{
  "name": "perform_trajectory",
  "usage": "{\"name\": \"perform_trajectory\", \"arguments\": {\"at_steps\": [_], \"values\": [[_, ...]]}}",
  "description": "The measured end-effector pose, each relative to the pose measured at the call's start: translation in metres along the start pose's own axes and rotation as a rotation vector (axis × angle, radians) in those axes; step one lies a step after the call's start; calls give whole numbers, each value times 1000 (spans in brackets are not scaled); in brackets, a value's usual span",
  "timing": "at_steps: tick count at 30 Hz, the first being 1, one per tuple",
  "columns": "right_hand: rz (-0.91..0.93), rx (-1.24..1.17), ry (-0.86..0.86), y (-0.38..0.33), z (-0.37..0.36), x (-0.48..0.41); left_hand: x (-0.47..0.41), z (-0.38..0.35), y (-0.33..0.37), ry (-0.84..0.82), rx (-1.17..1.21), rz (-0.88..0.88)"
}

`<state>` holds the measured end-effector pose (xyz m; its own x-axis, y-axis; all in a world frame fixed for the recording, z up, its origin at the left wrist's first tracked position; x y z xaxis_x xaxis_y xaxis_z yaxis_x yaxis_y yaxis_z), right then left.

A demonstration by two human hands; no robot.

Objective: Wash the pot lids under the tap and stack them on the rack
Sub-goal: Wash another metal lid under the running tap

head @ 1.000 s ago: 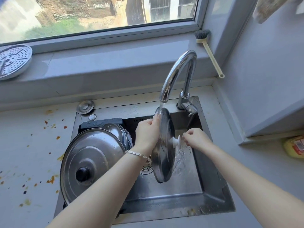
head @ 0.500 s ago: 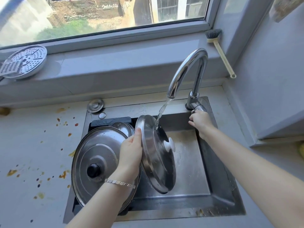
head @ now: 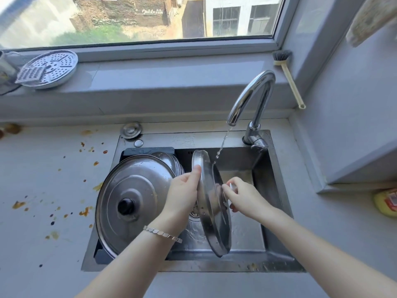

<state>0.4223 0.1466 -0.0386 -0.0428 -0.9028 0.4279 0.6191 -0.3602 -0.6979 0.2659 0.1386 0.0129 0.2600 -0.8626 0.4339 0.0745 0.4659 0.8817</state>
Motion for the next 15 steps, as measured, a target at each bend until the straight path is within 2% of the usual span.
{"name": "perform_trajectory", "arguments": {"at_steps": [4, 8, 15], "values": [[-53, -144, 117, 24, 14, 9, 6, -8, -5, -136, -82, -10], [-61, -29, 297, 51, 40, 10, 6, 7, -24, -42, -221, -41], [9, -93, 386, 34, 62, 14, 13, 34, -55, 6, -241, 57]]}}
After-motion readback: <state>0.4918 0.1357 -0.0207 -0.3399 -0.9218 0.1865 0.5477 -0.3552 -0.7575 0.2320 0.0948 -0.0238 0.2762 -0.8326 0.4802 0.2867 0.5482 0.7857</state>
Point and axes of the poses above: each hand's wrist, its own x-axis away from the middle knuckle, its own z-axis out of the back of the hand, y = z × x, the point moved 4 cm from there along -x, towards the middle knuckle, and after that the axes turned 9 degrees about y, right-handed, at the moved point
